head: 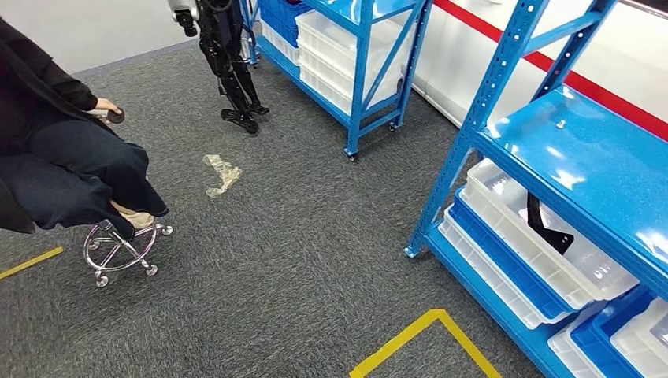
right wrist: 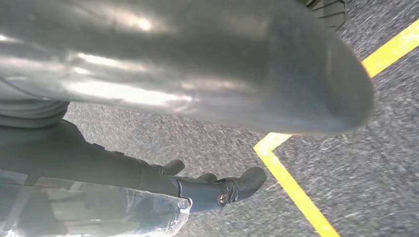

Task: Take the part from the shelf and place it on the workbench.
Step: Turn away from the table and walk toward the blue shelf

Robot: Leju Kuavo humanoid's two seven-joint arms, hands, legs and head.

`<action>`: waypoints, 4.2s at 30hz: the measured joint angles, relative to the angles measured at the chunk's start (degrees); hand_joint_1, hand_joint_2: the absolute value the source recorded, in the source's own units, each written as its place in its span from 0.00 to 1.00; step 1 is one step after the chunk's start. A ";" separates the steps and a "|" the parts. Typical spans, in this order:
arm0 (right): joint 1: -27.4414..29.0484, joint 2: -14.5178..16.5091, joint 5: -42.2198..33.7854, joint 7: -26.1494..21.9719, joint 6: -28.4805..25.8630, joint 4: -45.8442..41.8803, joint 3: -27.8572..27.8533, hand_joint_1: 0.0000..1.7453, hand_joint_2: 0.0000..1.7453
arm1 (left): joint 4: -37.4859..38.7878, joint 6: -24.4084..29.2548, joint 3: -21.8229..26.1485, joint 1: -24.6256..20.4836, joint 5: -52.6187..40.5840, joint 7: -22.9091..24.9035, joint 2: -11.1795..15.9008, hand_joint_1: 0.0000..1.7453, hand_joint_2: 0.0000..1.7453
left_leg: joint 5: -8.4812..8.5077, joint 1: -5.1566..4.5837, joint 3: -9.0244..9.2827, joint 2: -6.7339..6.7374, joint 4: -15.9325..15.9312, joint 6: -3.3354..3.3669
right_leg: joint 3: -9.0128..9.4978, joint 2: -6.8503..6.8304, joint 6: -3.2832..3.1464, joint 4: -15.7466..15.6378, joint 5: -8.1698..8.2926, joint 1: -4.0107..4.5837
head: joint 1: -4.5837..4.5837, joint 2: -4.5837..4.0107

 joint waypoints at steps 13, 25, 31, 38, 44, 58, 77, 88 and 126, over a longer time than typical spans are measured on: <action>-0.03 -0.33 -0.08 0.19 0.00 0.00 0.00 0.00 0.00 | -0.04 0.02 -0.02 -0.47 -0.09 0.16 -0.24 0.00 0.00 | -5.50 0.07 -0.70 0.89 5.80 -3.03 | 8.07 -1.13 -1.37 -15.17 6.74 -0.42 | -0.61 0.00; -0.61 -0.60 0.69 1.32 0.05 0.00 0.00 0.00 0.00 | -0.04 -0.12 0.01 -0.12 0.04 0.81 -0.16 0.00 0.00 | -0.33 -0.16 0.14 -4.86 0.06 -1.19 | 7.13 6.53 -0.15 -14.93 7.19 0.14 | -0.75 0.00; -1.54 -0.87 1.78 2.89 0.51 0.00 0.19 0.00 0.00 | 0.02 0.30 0.28 0.03 0.81 0.67 -0.14 0.00 0.00 | 0.23 -0.06 0.57 0.19 -0.82 0.07 | -0.76 -0.14 0.16 0.74 0.30 -0.02 | -0.14 0.00; -2.46 -0.85 2.50 4.44 0.55 -0.12 0.56 0.00 0.00 | 0.07 1.48 0.85 -0.07 1.66 1.42 -0.58 0.00 0.00 | -0.71 -0.53 1.46 4.34 -0.68 -1.44 | 8.39 -4.69 1.45 -15.19 6.13 0.03 | -0.16 0.00; -2.94 -0.85 2.21 4.88 0.55 -0.31 0.56 0.00 0.00 | 0.08 1.63 1.63 -0.15 1.83 1.48 -0.83 0.00 0.00 | -6.12 0.21 -1.32 -0.21 7.16 -3.15 | 8.37 -1.15 -1.00 -15.50 6.75 -0.72 | -0.73 0.00; -3.06 -0.80 -2.75 4.64 0.43 -0.48 -0.45 0.00 0.00 | 0.07 1.39 1.90 0.22 1.64 1.42 -0.96 0.00 0.00 | 0.30 0.54 0.26 -3.14 -0.50 -0.69 | 5.14 3.32 0.88 -11.93 5.58 -0.13 | -0.49 0.00; -2.28 -1.37 -3.02 4.03 -1.00 -0.48 -2.98 0.00 0.00 | -0.06 1.20 1.84 -0.31 -0.14 1.57 -0.84 0.00 0.00 | -9.13 0.38 -5.75 -1.44 15.22 -3.42 | 8.26 -0.45 -1.35 -15.22 6.64 -0.52 | -0.68 0.00; -2.04 -1.62 -2.58 4.32 -0.96 -0.48 -2.95 0.00 0.25 | -0.06 1.20 1.84 -0.39 -0.33 1.57 -0.59 0.00 0.00 | 0.22 -0.09 -0.73 -2.25 0.45 -2.33 | 7.88 1.33 -0.68 -14.91 6.13 0.39 | -0.50 0.00; 1.60 -3.01 -7.92 5.08 10.44 -3.58 6.60 0.00 0.00 | -2.98 -11.52 -12.17 2.44 8.51 6.05 1.92 0.00 0.00 | 0.26 -0.24 -0.87 -2.26 0.53 -1.71 | 8.17 1.32 0.07 -15.09 6.44 0.39 | -0.54 0.00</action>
